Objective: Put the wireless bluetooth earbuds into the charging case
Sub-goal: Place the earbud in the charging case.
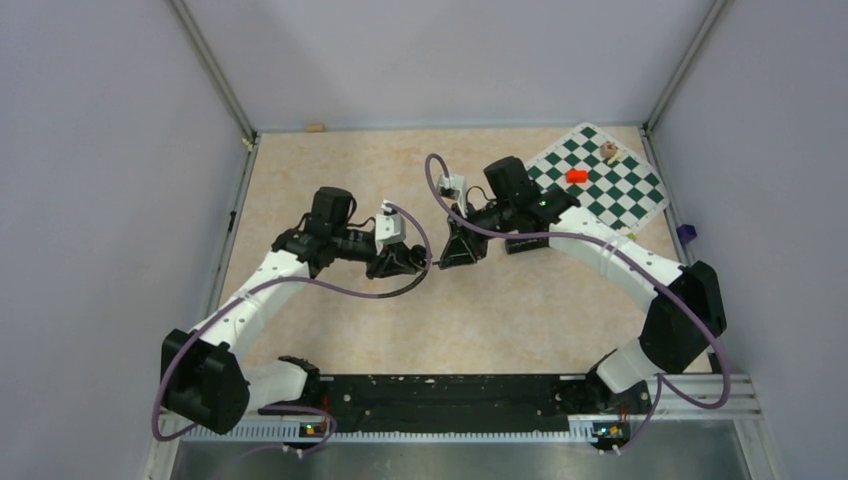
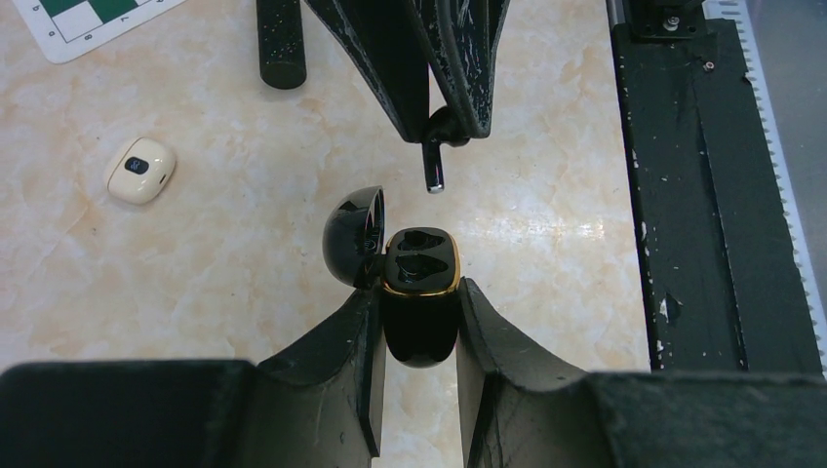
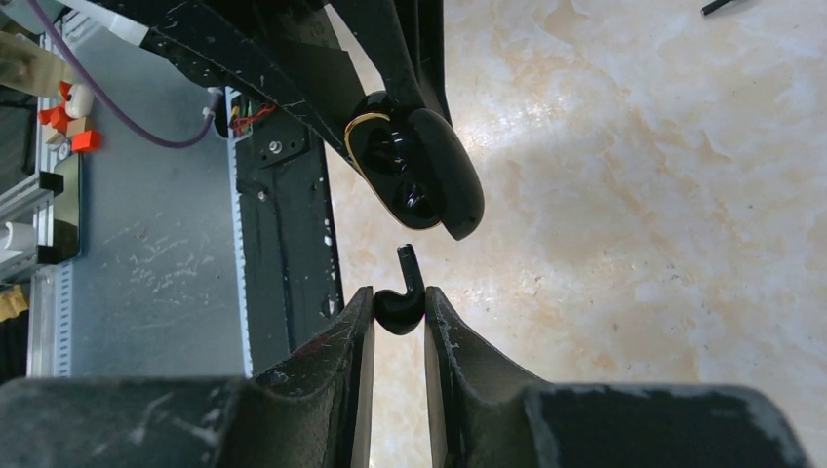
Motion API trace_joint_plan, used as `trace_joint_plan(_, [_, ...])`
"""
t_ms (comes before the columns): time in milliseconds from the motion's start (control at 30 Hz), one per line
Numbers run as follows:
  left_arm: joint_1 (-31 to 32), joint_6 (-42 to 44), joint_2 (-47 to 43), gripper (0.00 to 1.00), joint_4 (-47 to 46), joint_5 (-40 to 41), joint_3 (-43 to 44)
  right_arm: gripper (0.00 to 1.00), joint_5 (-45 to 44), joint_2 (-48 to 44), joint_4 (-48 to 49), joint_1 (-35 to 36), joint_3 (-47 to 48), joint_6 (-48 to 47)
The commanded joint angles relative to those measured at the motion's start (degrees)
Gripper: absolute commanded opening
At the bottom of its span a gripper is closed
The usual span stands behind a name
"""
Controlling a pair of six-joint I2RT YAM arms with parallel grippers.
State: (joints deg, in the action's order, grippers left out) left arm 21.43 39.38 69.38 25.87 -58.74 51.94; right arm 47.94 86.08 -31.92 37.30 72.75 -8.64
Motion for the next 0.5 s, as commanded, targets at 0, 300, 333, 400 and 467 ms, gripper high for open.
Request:
trace_joint_plan(0, [0.6,1.4,-0.5,0.0,-0.9,0.2,0.0,0.0,1.4,0.9,3.7,-0.2,-0.1,2.8])
trace_joint_plan(300, [1.4,1.3,-0.2,0.0,-1.7,1.6,-0.7,0.0,1.1,1.1,5.6,-0.3,-0.9,4.6])
trace_joint_plan(333, [1.4,1.3,-0.3,0.0,-1.8,1.7,-0.8,0.0,1.0,1.1,5.9,-0.3,-1.0,4.8])
trace_joint_plan(400, [1.5,1.1,-0.1,0.0,-1.9,1.9,-0.8,0.0,1.0,1.3,6.2,-0.3,-1.3,5.0])
trace_joint_plan(467, [1.6,1.1,0.1,0.0,-2.0,2.0,-0.8,0.0,0.9,1.4,6.3,-0.2,-1.3,5.0])
